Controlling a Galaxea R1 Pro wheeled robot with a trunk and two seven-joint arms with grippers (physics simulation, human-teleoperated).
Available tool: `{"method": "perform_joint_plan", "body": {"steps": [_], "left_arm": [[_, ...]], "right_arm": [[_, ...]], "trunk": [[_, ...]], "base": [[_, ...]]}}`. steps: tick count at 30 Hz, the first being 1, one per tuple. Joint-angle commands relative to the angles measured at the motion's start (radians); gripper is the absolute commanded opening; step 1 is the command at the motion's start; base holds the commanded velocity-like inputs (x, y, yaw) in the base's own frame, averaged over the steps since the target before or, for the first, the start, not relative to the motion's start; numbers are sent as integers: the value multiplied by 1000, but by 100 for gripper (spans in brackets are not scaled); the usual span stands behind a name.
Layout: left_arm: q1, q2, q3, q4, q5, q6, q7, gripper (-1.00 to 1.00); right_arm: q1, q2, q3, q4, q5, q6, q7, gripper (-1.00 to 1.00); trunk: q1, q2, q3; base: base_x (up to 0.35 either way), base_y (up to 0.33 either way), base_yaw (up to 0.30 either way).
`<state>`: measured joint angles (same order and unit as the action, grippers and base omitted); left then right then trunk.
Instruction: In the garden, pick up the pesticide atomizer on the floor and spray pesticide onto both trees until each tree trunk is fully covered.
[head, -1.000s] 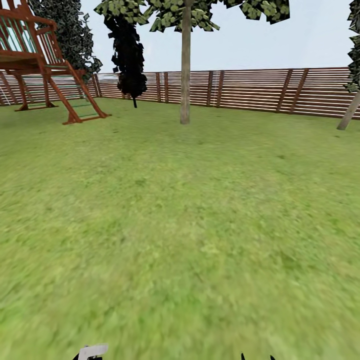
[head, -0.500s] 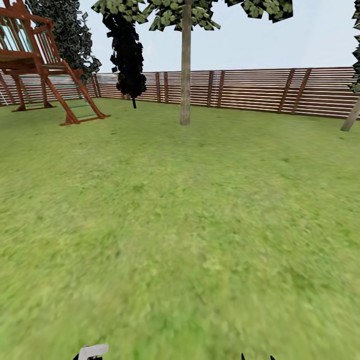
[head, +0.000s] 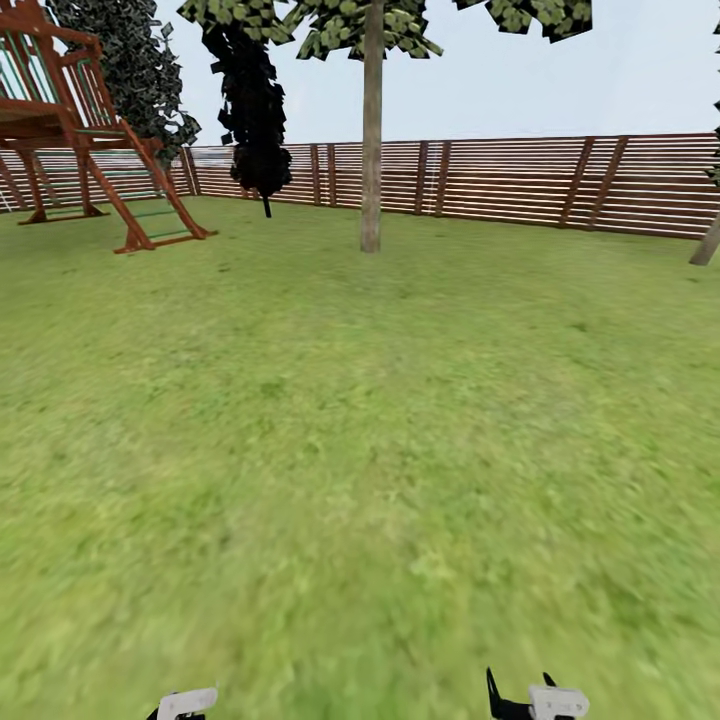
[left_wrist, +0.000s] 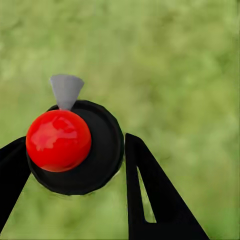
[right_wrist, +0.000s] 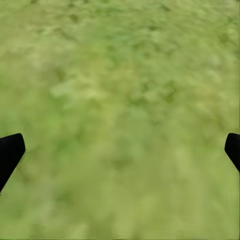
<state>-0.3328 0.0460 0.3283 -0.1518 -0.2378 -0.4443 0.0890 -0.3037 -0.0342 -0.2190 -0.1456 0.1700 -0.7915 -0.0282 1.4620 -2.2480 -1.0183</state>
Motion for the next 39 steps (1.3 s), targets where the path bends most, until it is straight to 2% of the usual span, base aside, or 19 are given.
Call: {"method": "perform_joint_plan", "body": {"steps": [1, 39], "left_arm": [[0, 1, 0, 0, 0, 0, 0, -100], [0, 2, 1, 0, 0, -1, 0, -100]], "right_arm": [[0, 0, 1, 0, 0, 0, 2, 100], [0, -3, 3, 0, 3, 0, 7, 100]], "trunk": [[0, 0, 0], [0, 0, 0]], "base": [[339, 0, 0], [339, 0, 0]]}}
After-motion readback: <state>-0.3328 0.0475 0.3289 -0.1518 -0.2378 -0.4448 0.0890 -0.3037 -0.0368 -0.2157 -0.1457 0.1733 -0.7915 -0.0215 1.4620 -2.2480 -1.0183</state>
